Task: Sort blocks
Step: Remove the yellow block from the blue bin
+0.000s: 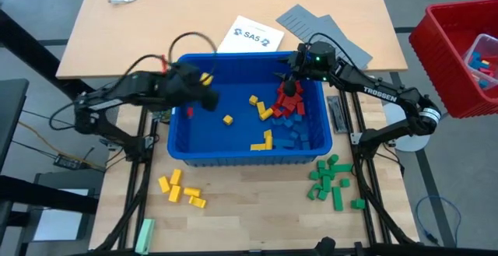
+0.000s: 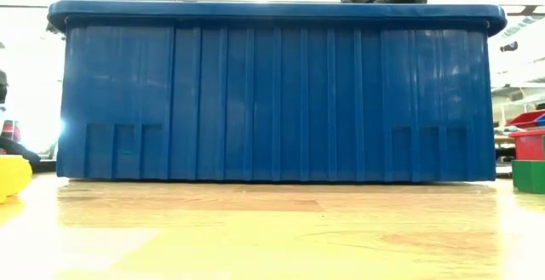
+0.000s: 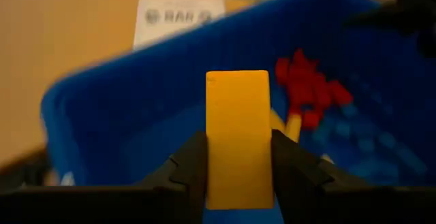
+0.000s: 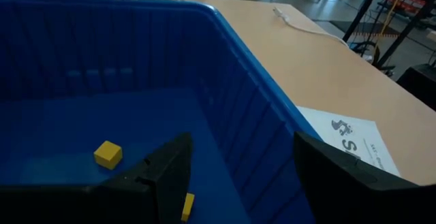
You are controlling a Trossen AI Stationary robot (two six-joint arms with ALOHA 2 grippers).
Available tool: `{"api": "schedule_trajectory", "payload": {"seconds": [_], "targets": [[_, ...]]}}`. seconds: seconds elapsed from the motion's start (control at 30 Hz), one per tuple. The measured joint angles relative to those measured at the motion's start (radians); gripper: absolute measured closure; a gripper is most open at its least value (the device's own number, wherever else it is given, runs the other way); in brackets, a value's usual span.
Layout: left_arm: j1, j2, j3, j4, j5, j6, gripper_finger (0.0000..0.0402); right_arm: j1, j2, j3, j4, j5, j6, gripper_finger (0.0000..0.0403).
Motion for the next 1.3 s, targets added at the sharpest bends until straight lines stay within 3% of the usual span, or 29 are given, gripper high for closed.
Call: {"api": "schedule_trajectory", "payload": {"seconds": [0.2, 0.4, 0.7, 0.87, 1.03, 1.3], "targets": [[-0.118, -0.062, 0.0, -0.299, 0.024, -0.319, 0.0264, 0.0, 0.0, 0.0, 0.002, 0.0, 0.002, 0.0165], [-0.201, -0.099, -0.056, -0.293, 0.107, -0.443, 0.0264, 0.0, 0.0, 0.0, 0.009, 0.0, 0.042, 0.0165], [-0.361, -0.108, -0.184, -0.288, 0.371, -0.471, 0.0263, 0.0, 0.0, 0.0, 0.01, 0.0, 0.047, 0.0165], [-0.474, -0.109, -0.202, -0.158, 0.429, -0.423, 0.0263, 0.0, 0.0, 0.0, 0.026, 0.0, 0.046, 0.0165], [-0.61, -0.094, -0.207, -0.139, 0.487, -0.449, 0.0263, 0.0, 0.0, 0.0, 0.04, 0.0, 0.05, 0.0165], [-0.775, -0.084, -0.431, 0.003, 0.551, -0.453, 0.0263, 0.001, 0.0, 0.0, 0.04, 0.0, 0.071, 0.0165]]}}
